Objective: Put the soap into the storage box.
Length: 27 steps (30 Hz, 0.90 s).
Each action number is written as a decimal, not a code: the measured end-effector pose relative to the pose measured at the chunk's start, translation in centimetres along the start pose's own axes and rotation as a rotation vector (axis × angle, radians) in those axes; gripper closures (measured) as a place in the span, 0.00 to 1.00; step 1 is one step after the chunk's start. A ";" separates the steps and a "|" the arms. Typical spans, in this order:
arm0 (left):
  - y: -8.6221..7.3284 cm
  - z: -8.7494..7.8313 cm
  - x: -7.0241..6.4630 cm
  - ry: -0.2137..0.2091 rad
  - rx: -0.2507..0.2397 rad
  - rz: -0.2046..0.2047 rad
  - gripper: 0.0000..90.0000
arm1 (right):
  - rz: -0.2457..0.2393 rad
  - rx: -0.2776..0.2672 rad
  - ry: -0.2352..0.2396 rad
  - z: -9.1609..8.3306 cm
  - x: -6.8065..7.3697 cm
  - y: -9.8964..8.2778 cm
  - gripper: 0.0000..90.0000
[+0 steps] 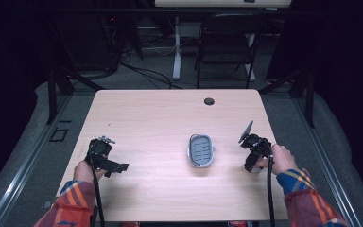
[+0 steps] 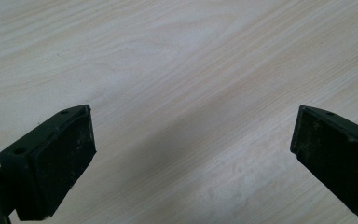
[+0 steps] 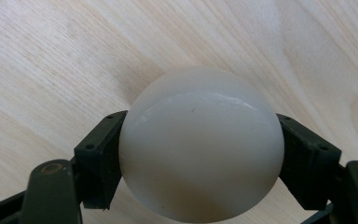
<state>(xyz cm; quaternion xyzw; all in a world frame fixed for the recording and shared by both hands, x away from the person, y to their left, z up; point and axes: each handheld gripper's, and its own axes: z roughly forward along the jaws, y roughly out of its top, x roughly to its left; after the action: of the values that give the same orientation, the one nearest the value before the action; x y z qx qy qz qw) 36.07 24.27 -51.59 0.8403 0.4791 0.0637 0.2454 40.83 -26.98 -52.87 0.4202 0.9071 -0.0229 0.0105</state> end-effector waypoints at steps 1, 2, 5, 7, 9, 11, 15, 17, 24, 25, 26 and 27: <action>0.0 0.0 0.0 0.000 0.000 0.000 0.00 | 0.000 0.000 0.000 0.0 0.0 0.0 0.27; 0.0 0.0 0.0 0.000 0.001 0.001 0.00 | -0.005 -0.007 -0.002 0.0 0.2 0.2 0.27; 0.0 0.0 0.0 0.000 0.005 0.007 0.00 | -0.013 -0.001 0.000 -0.2 0.3 0.4 0.27; 0.0 0.0 0.0 0.000 0.006 0.007 0.00 | -0.011 0.001 0.004 -0.4 0.5 0.6 0.27; 0.1 0.1 0.0 0.000 0.006 0.008 0.00 | -0.020 -0.008 0.002 -0.5 0.6 0.7 0.27; 0.1 0.1 0.0 0.000 0.007 0.007 0.00 | -0.032 -0.005 -0.005 -0.6 0.7 1.0 0.27; 0.1 0.1 0.0 -0.002 0.006 0.007 0.00 | -0.037 -0.001 0.002 -0.9 1.1 1.5 0.27; 0.1 0.1 -0.1 -0.004 0.007 0.007 0.00 | -0.045 0.002 0.003 -1.0 1.3 1.7 0.27; 0.1 0.1 -0.1 -0.006 0.011 0.012 0.00 | -0.078 -0.004 0.010 -1.5 2.0 2.7 0.27; 0.1 0.1 -0.1 -0.006 0.011 0.012 0.00 | -0.080 -0.008 0.009 -1.6 2.1 2.9 0.27; 0.1 0.1 -0.1 -0.006 0.010 0.013 0.00 | -0.091 -0.002 0.003 -1.7 2.2 3.1 0.27; 0.1 0.1 -0.1 -0.006 0.008 0.011 0.00 | -0.081 -0.015 0.006 -1.8 2.4 3.2 0.27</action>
<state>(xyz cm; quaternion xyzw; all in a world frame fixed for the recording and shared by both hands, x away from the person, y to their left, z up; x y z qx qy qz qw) 36.10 24.11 -51.60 0.8442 0.4740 0.0603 0.2430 41.73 -23.00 -51.27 0.3832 0.9235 -0.0151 0.0101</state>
